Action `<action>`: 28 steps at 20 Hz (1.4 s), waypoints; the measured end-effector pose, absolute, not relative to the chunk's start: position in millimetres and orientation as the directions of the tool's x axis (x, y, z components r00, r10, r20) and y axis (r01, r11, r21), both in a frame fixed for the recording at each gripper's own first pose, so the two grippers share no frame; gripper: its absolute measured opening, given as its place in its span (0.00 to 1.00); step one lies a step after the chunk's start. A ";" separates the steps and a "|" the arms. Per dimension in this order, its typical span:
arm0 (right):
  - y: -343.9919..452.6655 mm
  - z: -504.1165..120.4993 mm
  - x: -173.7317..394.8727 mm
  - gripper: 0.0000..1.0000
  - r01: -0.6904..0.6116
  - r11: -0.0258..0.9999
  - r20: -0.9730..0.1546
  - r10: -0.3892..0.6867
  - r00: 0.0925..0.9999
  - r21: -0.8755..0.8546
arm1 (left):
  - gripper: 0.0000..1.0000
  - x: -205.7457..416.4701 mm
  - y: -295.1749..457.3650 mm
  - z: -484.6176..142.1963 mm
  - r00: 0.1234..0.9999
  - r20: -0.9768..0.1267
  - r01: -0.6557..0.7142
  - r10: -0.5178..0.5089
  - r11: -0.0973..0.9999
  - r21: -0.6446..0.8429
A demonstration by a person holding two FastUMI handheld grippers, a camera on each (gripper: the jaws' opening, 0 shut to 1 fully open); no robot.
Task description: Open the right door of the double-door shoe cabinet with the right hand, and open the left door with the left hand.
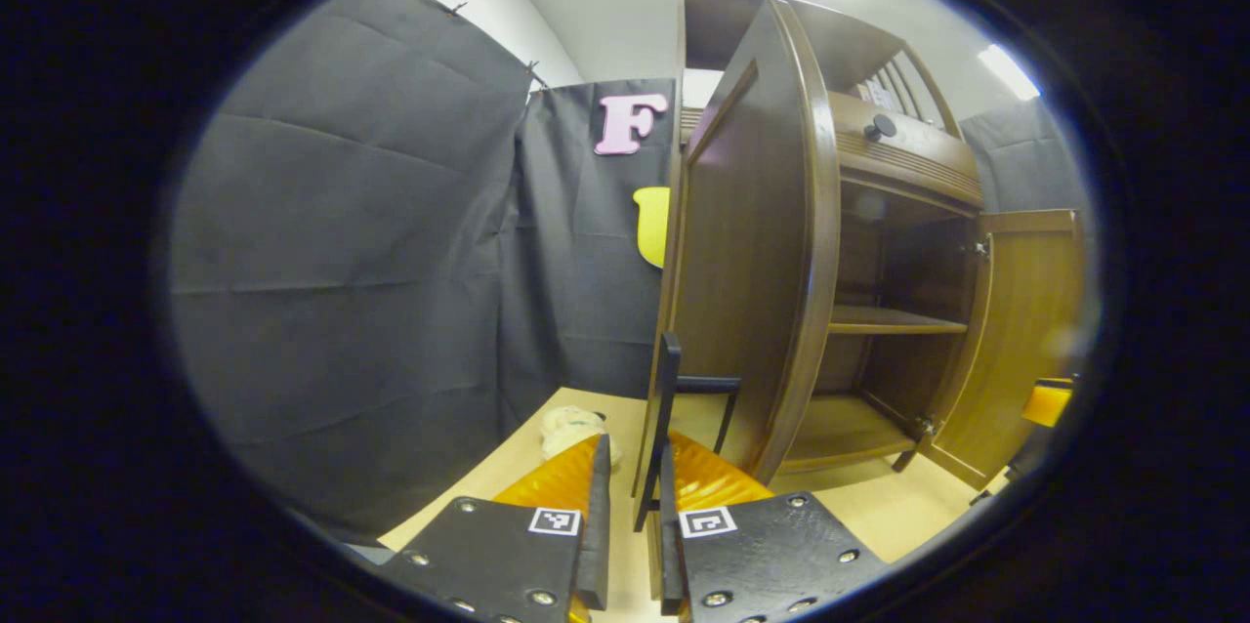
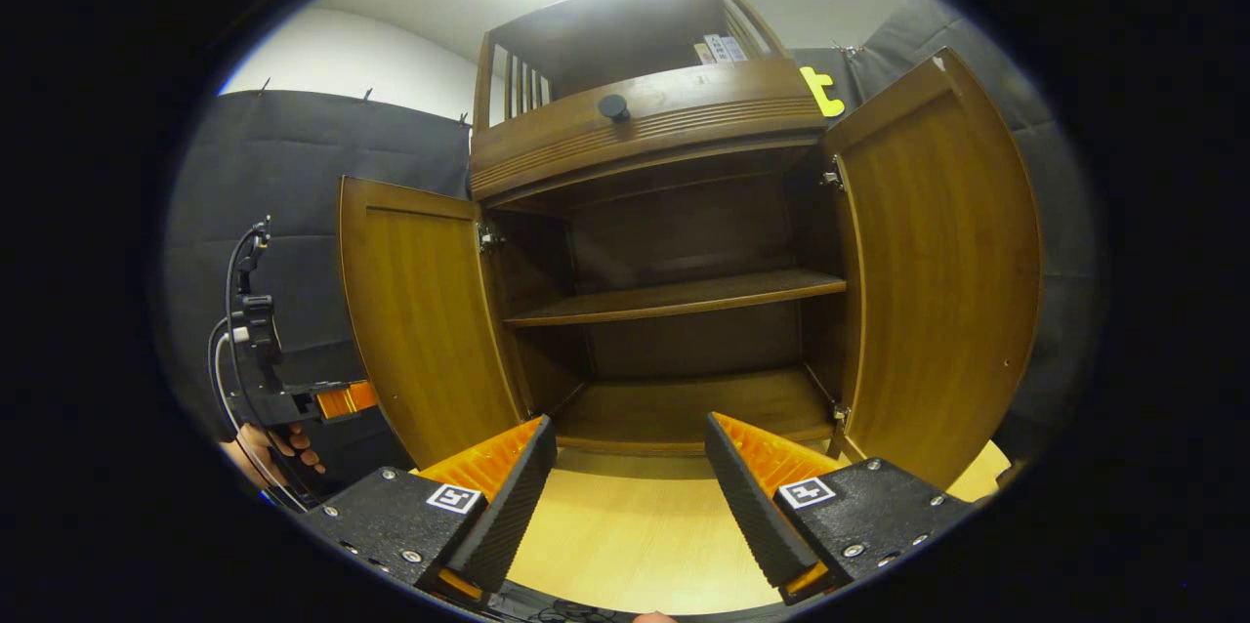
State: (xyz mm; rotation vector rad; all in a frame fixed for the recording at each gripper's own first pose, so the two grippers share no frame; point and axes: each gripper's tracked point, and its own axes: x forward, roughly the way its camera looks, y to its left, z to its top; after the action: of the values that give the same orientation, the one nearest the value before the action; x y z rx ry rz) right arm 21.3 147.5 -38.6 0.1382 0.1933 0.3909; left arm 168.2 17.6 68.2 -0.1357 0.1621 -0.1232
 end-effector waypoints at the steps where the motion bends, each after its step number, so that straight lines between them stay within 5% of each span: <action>1: 149.9 -39.3 20.7 0.95 -0.361 0.918 -0.161 0.386 0.908 0.165 | 0.26 165.8 17.9 69.3 0.980 -0.148 0.116 -0.135 0.985 -0.130; 12: 114.4 -24.6 8.2 0.95 -0.291 0.948 -0.132 0.307 0.942 0.133 | 0.25 155.7 25.1 78.2 0.996 -0.086 0.008 -0.014 0.998 -0.067; 13: 106.5 -22.8 5.1 0.95 -0.289 0.949 -0.129 0.304 0.944 0.124 | 0.17 153.2 27.2 79.4 0.997 -0.080 0.003 -0.009 0.997 -0.073; 15: 89.5 -19.8 -6.3 0.95 -0.288 0.951 -0.133 0.302 0.944 0.115 | 0.25 150.6 30.4 79.0 0.997 -0.073 -0.021 0.016 0.997 -0.072; 18: 60.4 -9.9 -30.5 0.95 -0.265 0.958 -0.108 0.276 0.955 0.107 | 0.17 144.9 19.7 88.1 0.999 -0.043 -0.004 0.000 0.996 -0.089; 22: 15.3 -1.4 -52.9 0.91 -0.215 0.972 -0.098 0.224 0.970 0.093 | 0.26 130.9 4.5 94.4 0.999 -0.025 0.038 -0.041 0.995 -0.096; 28: -24.9 1.2 -87.1 0.95 -0.154 0.983 -0.090 0.163 0.982 0.097 | 0.25 114.4 -21.0 101.7 0.996 -0.004 0.087 -0.088 0.989 -0.123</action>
State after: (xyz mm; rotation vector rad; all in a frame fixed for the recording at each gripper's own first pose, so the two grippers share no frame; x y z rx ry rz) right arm -87.1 -24.9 1.2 0.0896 0.0980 0.1599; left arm 114.4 -21.0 101.7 -0.1234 0.0092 -0.0880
